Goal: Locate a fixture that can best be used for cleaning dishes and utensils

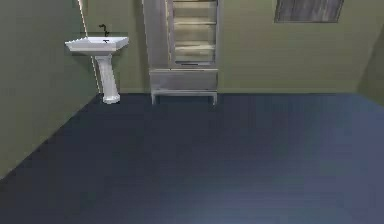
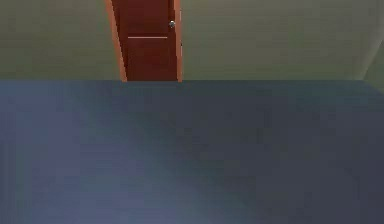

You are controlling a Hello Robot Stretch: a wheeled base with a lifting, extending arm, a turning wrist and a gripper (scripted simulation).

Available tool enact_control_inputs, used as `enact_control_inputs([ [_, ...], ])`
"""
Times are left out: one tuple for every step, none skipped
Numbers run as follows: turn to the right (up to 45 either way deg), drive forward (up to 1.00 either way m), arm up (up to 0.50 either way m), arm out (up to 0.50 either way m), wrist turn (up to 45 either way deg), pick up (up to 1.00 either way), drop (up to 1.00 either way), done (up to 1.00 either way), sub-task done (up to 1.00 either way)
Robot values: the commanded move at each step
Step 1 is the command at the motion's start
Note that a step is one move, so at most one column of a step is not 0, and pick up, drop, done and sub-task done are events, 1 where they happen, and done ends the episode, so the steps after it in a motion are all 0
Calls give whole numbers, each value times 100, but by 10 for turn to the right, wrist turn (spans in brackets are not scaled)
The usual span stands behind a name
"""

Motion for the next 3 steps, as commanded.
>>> enact_control_inputs([
  [-150, 0, 0, 0, 0, 0, 0, 0, 0],
  [0, 100, 0, 0, 0, 0, 0, 0, 0],
  [0, 100, 0, 0, 0, 0, 0, 0, 0],
])
